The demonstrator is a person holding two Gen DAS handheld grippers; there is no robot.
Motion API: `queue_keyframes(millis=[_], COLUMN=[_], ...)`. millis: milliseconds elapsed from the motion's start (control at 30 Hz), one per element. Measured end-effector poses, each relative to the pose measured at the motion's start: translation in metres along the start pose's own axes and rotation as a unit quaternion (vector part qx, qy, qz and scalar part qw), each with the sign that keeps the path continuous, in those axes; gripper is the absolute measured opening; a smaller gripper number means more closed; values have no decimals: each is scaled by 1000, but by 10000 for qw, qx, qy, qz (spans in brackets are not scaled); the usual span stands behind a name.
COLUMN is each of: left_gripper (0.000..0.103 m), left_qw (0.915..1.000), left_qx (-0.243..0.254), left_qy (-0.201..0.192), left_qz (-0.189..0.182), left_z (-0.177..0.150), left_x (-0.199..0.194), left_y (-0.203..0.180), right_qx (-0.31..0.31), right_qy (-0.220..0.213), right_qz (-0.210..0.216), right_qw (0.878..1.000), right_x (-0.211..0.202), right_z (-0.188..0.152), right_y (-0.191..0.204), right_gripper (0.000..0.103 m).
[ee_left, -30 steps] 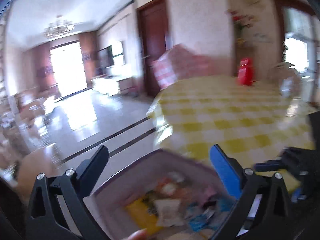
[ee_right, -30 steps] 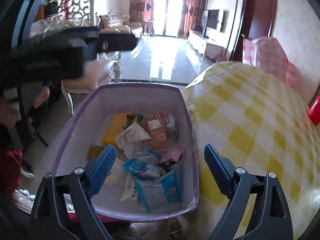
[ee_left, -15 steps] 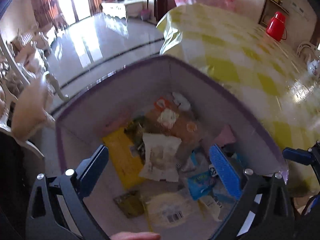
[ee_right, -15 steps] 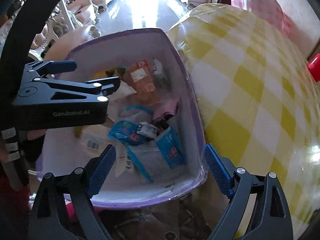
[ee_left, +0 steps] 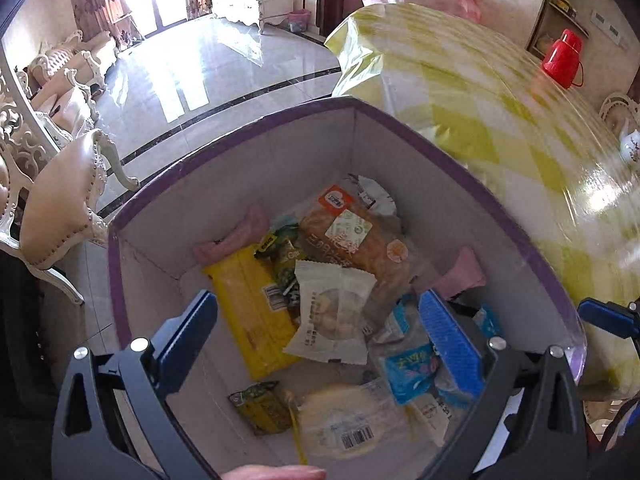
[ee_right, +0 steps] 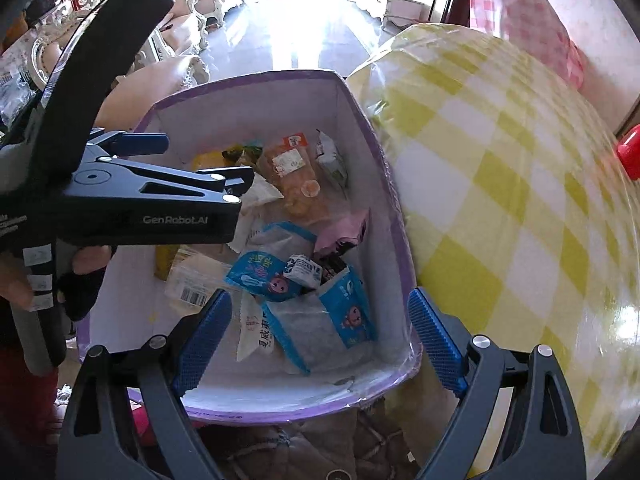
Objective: Organize snacks
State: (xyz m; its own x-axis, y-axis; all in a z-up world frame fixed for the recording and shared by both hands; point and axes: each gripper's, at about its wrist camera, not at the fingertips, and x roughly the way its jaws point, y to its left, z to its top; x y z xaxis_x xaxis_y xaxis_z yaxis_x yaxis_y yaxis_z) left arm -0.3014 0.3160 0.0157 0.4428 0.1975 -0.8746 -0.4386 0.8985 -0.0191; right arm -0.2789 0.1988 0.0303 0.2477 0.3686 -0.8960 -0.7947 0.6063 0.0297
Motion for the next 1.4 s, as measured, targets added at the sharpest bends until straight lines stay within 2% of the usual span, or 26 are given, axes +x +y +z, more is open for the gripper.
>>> queue_keyframes(millis=[1400], left_gripper=[101], left_qw=[9999], left_qx=[60], left_qy=[103], left_qz=[3], left_z=[-1], left_x=[11], left_y=[1], right_qx=[-91], right_qy=[59], right_qz=[88], right_qw=[9999], right_x=[7], right_z=[-3], right_y=[8], right_gripper=[87])
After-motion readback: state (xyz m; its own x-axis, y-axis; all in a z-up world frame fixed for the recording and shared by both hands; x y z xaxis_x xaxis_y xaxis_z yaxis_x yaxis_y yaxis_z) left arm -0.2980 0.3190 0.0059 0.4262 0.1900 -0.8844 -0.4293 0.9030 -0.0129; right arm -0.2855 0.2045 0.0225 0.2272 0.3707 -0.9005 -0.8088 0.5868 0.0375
